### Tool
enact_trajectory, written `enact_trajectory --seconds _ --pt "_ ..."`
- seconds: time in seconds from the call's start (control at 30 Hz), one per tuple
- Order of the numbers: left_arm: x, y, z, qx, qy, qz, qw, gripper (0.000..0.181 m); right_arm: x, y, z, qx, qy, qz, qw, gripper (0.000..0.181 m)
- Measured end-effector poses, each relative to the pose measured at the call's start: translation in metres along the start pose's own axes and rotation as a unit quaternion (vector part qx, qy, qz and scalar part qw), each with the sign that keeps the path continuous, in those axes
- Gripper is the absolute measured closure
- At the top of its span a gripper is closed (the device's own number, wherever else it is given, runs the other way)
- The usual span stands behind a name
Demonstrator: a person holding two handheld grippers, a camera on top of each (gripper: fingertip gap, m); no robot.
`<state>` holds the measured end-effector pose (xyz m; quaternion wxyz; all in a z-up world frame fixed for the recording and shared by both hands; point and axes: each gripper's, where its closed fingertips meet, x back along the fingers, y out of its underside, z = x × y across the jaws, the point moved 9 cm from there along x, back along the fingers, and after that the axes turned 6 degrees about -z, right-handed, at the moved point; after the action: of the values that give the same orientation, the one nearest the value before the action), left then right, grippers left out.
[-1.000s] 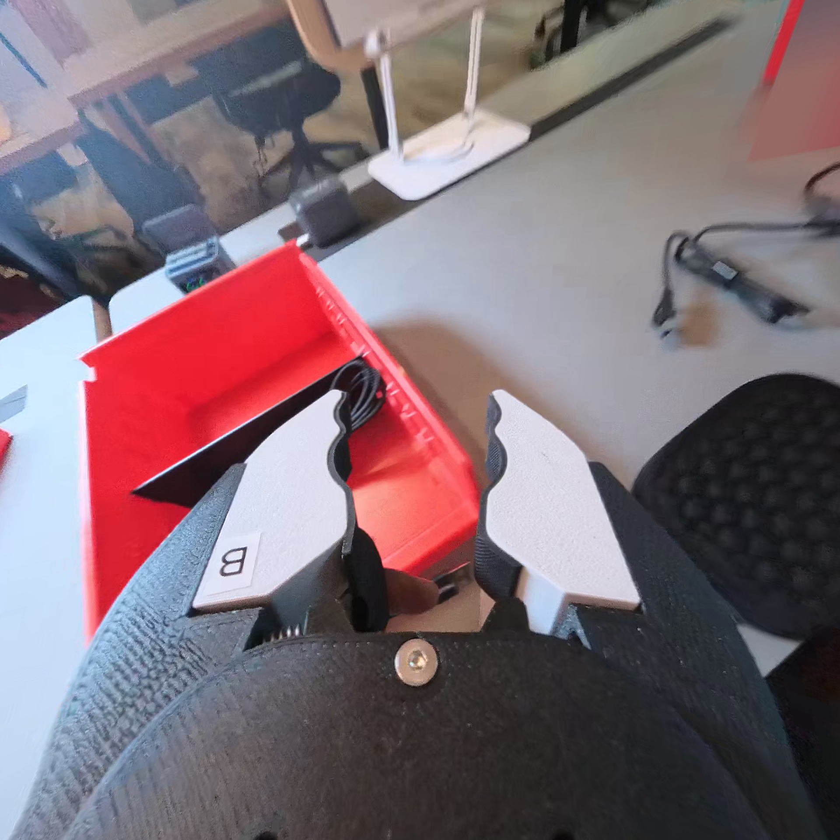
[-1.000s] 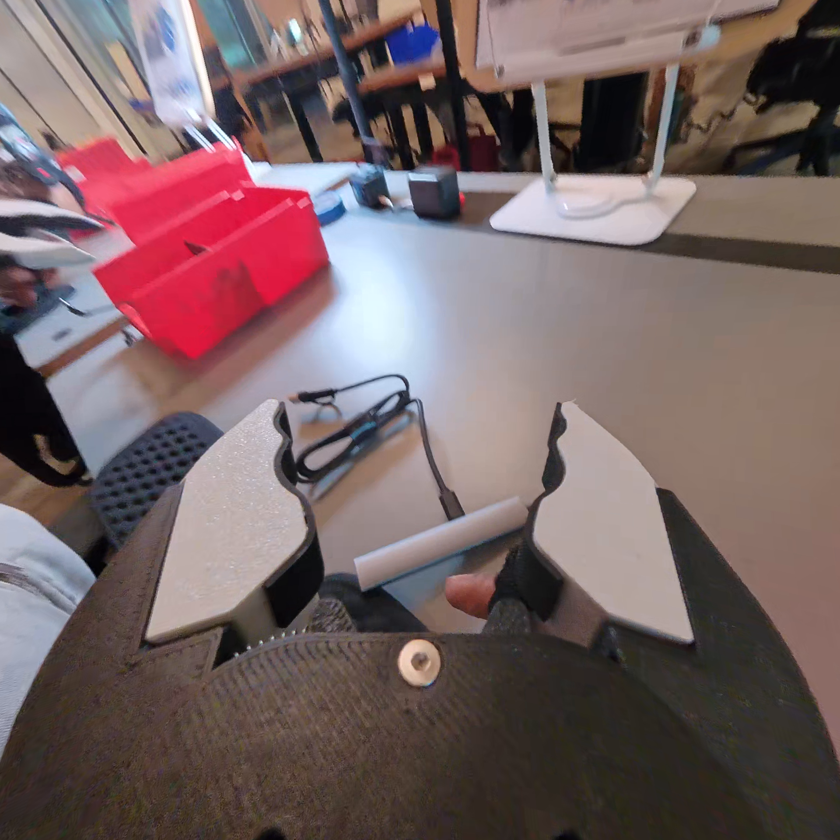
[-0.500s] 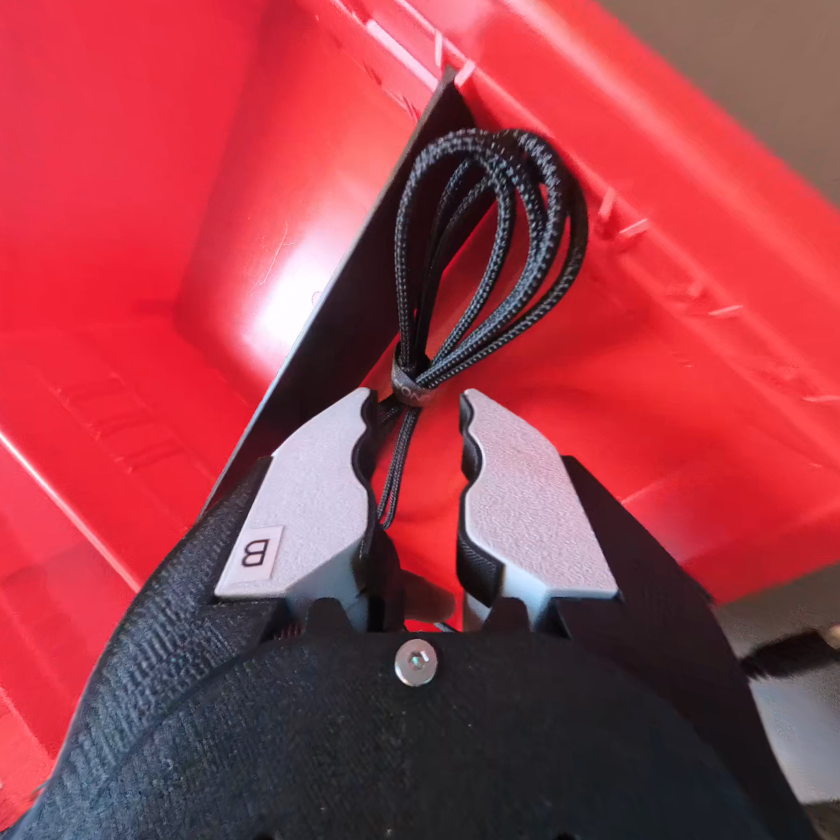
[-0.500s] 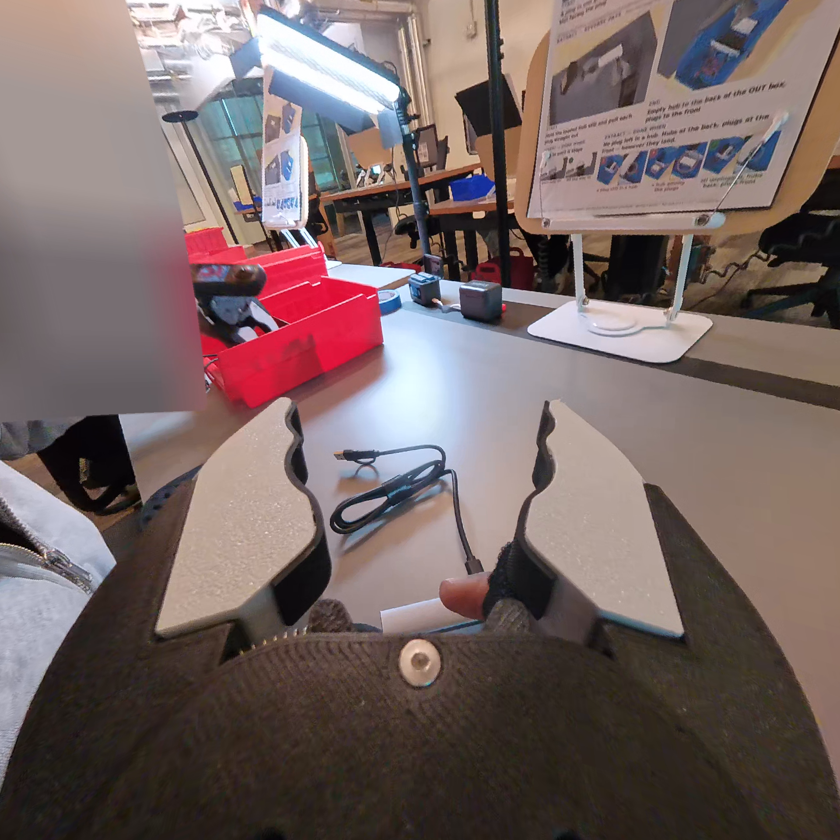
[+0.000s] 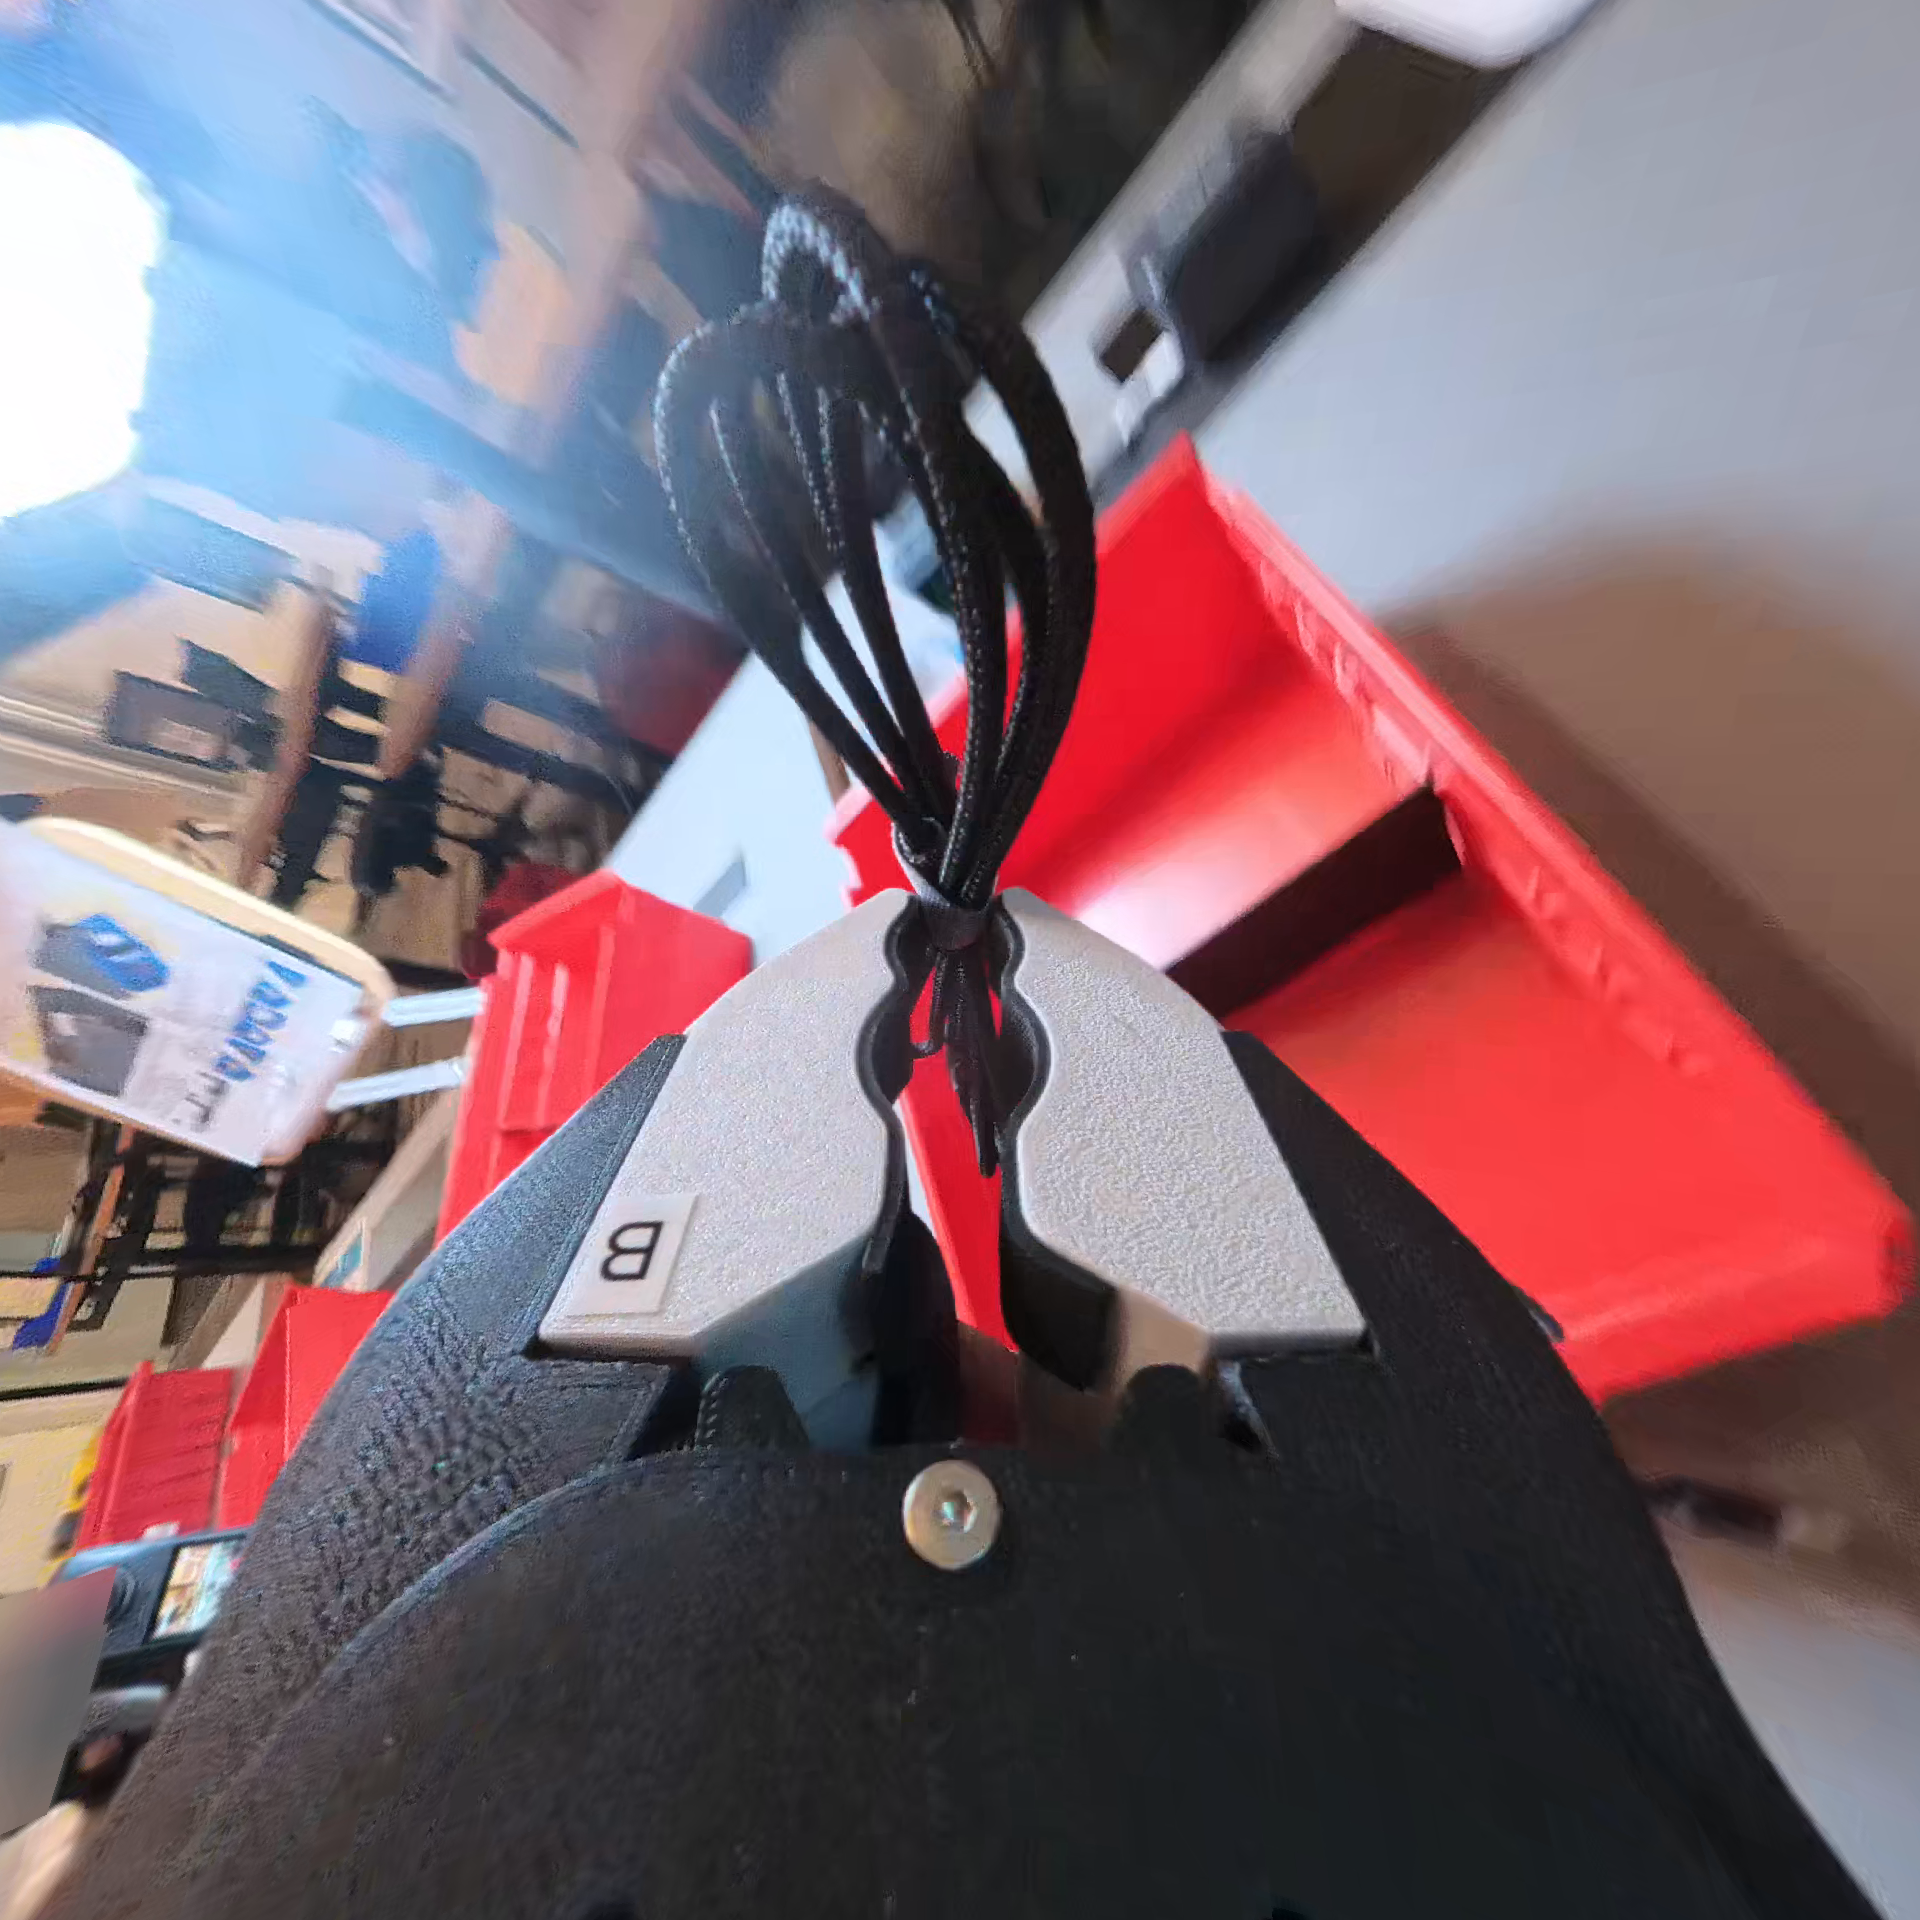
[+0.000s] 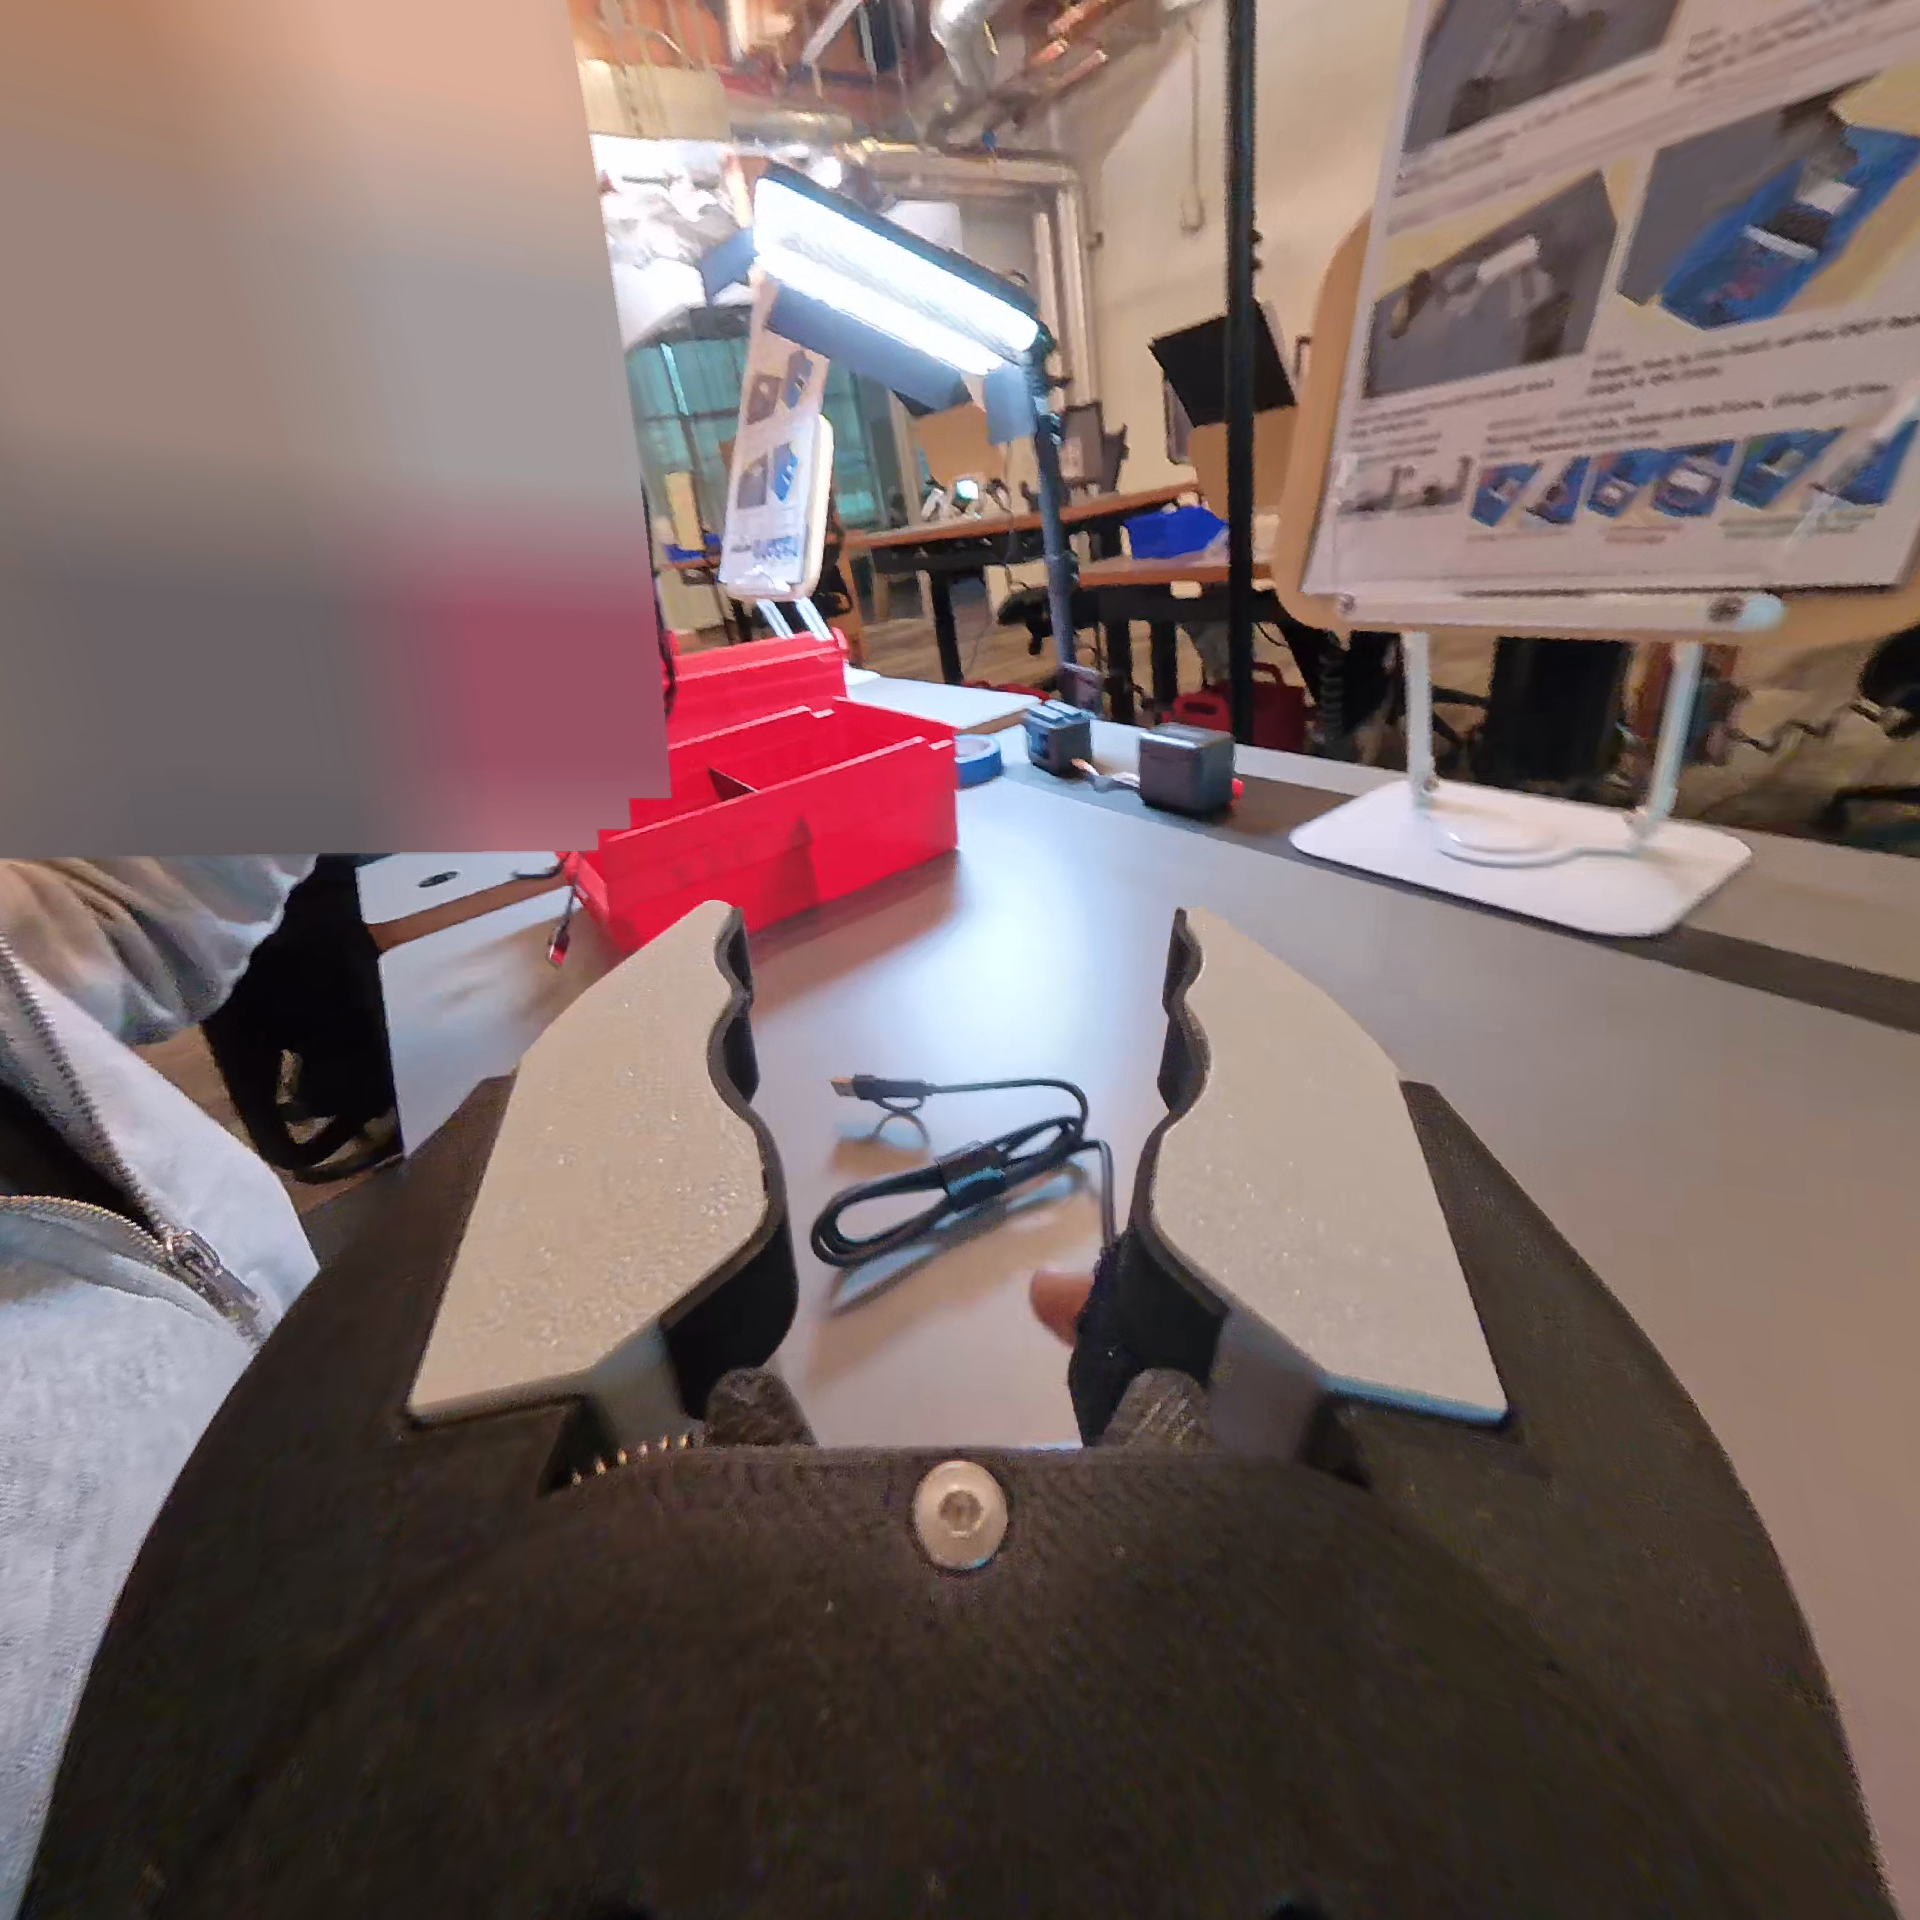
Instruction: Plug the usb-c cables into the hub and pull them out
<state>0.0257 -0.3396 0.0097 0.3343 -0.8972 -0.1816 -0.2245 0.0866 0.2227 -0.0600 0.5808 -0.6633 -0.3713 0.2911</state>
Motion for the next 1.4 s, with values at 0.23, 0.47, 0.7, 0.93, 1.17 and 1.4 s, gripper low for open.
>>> enact_trajectory --seconds 0.23,0.47,0.7,0.93,1.17,1.4 --pt "0.054 -0.050 0.005 0.056 -0.054 0.186 0.979 0.171 -0.030 0.000 -0.020 0.041 -0.069 0.010 0.997 0.101" --pt "0.096 -0.096 0.008 0.192 -0.052 0.431 0.880 0.168 -0.069 0.009 -0.044 0.042 -0.132 0.029 0.990 0.109" --pt "0.092 -0.124 0.046 0.331 0.112 0.569 0.744 0.171 -0.097 0.015 -0.052 0.044 -0.145 0.043 0.987 0.130" --pt "0.079 -0.141 0.084 0.392 0.185 0.591 0.680 0.171 -0.104 0.037 -0.063 -0.007 -0.176 -0.005 0.984 0.131" --pt "0.077 -0.150 0.096 0.395 0.224 0.597 0.662 0.171 -0.108 0.038 -0.062 -0.027 -0.170 0.003 0.985 0.133" --pt "0.087 -0.156 0.111 0.396 0.284 0.618 0.617 0.171 -0.124 0.031 -0.048 -0.064 -0.152 -0.001 0.986 0.137"
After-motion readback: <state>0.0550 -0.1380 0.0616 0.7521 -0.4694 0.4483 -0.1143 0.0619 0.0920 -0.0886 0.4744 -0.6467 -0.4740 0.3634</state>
